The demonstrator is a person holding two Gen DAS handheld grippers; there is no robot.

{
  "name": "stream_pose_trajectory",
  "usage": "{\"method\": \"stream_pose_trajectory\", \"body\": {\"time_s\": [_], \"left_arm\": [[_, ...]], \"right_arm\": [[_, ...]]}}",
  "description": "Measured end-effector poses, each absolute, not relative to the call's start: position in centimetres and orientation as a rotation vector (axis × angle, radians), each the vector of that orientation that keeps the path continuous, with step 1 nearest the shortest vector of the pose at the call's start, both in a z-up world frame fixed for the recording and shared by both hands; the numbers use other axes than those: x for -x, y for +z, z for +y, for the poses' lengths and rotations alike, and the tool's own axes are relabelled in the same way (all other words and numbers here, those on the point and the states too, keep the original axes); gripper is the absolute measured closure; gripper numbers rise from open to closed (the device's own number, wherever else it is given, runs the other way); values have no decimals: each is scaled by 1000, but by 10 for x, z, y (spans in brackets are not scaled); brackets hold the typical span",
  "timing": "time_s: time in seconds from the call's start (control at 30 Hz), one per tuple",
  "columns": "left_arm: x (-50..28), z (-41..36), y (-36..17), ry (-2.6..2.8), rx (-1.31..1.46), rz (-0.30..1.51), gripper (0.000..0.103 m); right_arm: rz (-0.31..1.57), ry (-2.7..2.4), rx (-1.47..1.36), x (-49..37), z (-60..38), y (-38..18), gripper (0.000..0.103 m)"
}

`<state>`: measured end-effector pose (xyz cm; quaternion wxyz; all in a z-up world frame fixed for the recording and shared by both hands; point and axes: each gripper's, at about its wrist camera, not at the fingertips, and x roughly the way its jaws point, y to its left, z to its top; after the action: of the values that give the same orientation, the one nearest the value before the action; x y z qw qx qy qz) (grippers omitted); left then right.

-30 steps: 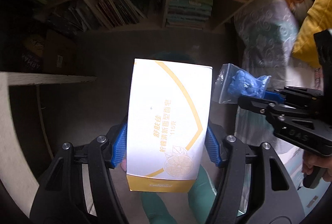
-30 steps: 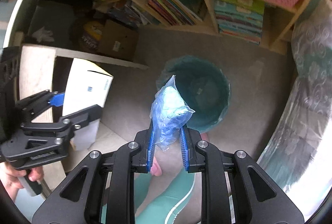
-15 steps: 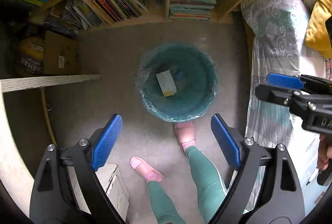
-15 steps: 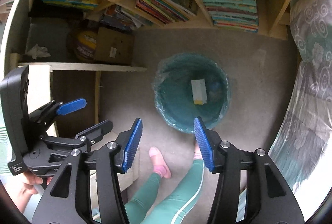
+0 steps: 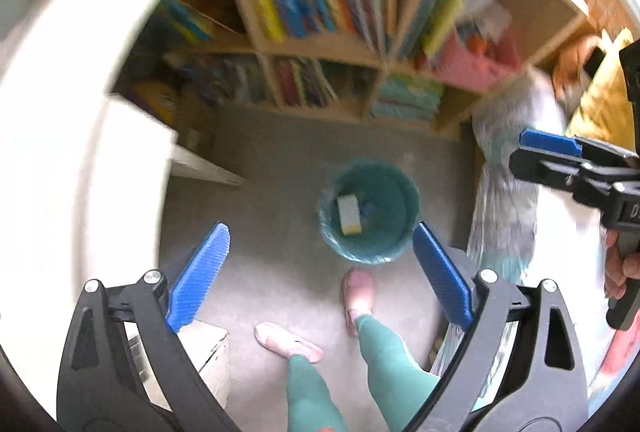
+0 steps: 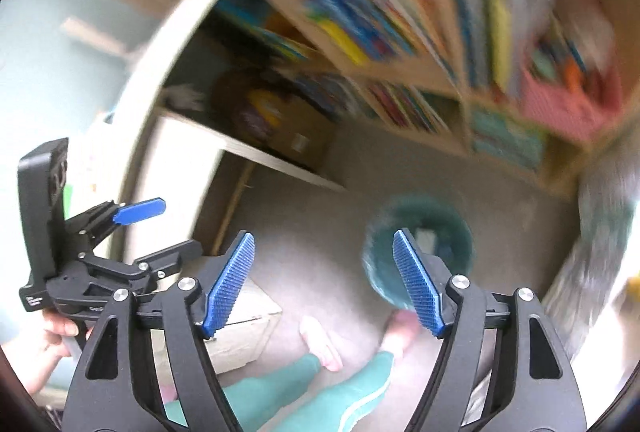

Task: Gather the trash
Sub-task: 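Swing both tools back toward the table, then grasp the white box with the left tool while the right tool grasps the paper cup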

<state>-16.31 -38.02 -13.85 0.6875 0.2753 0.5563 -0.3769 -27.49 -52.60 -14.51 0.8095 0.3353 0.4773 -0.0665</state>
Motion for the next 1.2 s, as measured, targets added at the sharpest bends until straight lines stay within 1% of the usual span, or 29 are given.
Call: {"method": "stream_pose_trajectory", "body": {"time_s": [0.13,0.23,0.33,0.53,0.67,0.83,1.03,1.2], "left_arm": [[132,-318,-92,-719,-511,1187,10],[108,-265,-68,-616,-435,1151,8],[84,-211,-50,-521,-359,1123,7],[38,-103,-32,-326,-243,1080,7],[10,-44,-30,-221,-190,1071,7],[-19,13,-34,-142,-176,1056,7],[-67,47,-51,-173,-157,1098,7],[-97,53,-71,-217,-185,1120,7]], "right_arm": [[987,9,-567,215,-487,-91,19],[963,115,-474,172,-452,-64,16],[955,214,-390,125,-407,-47,15],[966,361,-301,47,-325,-32,15],[961,451,-188,1,-272,-21,13],[976,509,-155,-53,-229,-16,13],[1038,520,-126,-108,-192,-28,12],[1146,504,-242,-151,-188,-56,12]]}}
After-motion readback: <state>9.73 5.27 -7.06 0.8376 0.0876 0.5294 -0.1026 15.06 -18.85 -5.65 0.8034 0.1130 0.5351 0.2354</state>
